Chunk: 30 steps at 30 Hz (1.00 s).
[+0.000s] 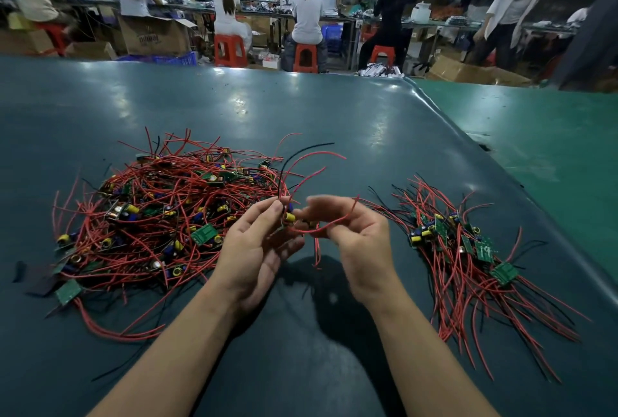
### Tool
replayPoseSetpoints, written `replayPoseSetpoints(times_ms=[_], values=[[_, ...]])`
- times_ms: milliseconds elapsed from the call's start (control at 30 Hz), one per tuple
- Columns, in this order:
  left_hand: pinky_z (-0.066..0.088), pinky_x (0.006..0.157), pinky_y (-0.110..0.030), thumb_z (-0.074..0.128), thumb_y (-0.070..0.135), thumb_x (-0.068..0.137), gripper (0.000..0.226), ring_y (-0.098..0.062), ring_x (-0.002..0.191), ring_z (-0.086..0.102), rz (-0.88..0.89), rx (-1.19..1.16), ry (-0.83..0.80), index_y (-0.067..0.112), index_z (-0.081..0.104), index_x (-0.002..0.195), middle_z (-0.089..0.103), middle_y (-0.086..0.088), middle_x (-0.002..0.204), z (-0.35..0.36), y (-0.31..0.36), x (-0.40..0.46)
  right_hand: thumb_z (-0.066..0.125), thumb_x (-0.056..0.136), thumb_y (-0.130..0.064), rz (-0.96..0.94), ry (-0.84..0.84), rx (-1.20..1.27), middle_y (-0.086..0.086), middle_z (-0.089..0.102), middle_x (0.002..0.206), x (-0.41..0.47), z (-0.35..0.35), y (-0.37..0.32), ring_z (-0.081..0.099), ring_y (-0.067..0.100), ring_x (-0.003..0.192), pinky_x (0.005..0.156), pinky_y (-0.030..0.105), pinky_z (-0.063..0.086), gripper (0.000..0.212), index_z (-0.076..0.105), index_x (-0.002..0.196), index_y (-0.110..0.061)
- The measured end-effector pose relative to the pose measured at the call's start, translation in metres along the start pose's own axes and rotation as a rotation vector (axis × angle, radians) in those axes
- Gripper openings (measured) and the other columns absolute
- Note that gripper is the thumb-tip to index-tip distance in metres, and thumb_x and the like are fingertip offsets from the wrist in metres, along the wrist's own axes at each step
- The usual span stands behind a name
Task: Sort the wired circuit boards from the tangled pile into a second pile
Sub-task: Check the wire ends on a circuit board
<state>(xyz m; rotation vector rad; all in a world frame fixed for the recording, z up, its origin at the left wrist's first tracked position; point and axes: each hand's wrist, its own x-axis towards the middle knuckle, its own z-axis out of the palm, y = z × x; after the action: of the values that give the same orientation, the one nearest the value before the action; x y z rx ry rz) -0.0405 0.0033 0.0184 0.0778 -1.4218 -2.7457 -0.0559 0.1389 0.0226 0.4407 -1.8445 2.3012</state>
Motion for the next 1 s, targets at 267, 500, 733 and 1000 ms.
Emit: replayPoseSetpoints(times_ms=[267, 500, 733, 1000], values=[[0.047, 0.05, -0.019, 0.06, 0.016, 0.081, 0.02, -0.011, 0.05, 0.055, -0.169, 0.104, -0.137, 0.004, 0.06, 0.097, 0.066, -0.005, 0.07, 0.006, -0.006, -0.005, 0.072, 0.085, -0.009, 0.15, -0.026, -0.091, 0.007, 0.073, 0.076, 0.002, -0.003, 0.002, 0.063, 0.013, 0.063, 0.065, 0.031, 0.054, 0.007, 0.076, 0.091, -0.009], [0.051, 0.055, -0.019, 0.064, 0.018, 0.079, 0.027, -0.013, 0.057, 0.061, -0.186, 0.145, -0.203, 0.004, 0.063, 0.102, 0.067, -0.006, 0.072, 0.005, -0.005, -0.005, 0.07, 0.087, -0.012, 0.216, -0.021, 0.043, 0.006, 0.071, 0.066, 0.003, -0.008, -0.002, 0.062, 0.009, 0.05, 0.046, 0.02, 0.05, 0.013, 0.076, 0.083, -0.002], [0.047, 0.047, -0.019, 0.068, 0.01, 0.078, 0.011, -0.011, 0.05, 0.057, -0.293, 0.148, -0.316, 0.013, 0.069, 0.068, 0.059, -0.007, 0.061, 0.002, -0.003, -0.006, 0.067, 0.089, -0.016, 0.246, 0.223, 0.185, -0.004, 0.045, 0.045, 0.014, -0.02, -0.006, 0.027, 0.006, 0.034, 0.036, 0.015, 0.022, 0.024, 0.071, 0.069, -0.004], [0.044, 0.041, -0.022, 0.074, 0.018, 0.065, 0.018, -0.014, 0.048, 0.053, -0.371, 0.188, -0.462, 0.011, 0.058, 0.061, 0.063, -0.007, 0.065, 0.0, -0.003, -0.006, 0.053, 0.096, -0.019, 0.444, 0.273, 0.418, -0.004, 0.03, 0.037, 0.018, -0.022, -0.008, 0.022, 0.007, 0.028, 0.031, 0.012, 0.016, 0.053, 0.054, 0.043, -0.013]])
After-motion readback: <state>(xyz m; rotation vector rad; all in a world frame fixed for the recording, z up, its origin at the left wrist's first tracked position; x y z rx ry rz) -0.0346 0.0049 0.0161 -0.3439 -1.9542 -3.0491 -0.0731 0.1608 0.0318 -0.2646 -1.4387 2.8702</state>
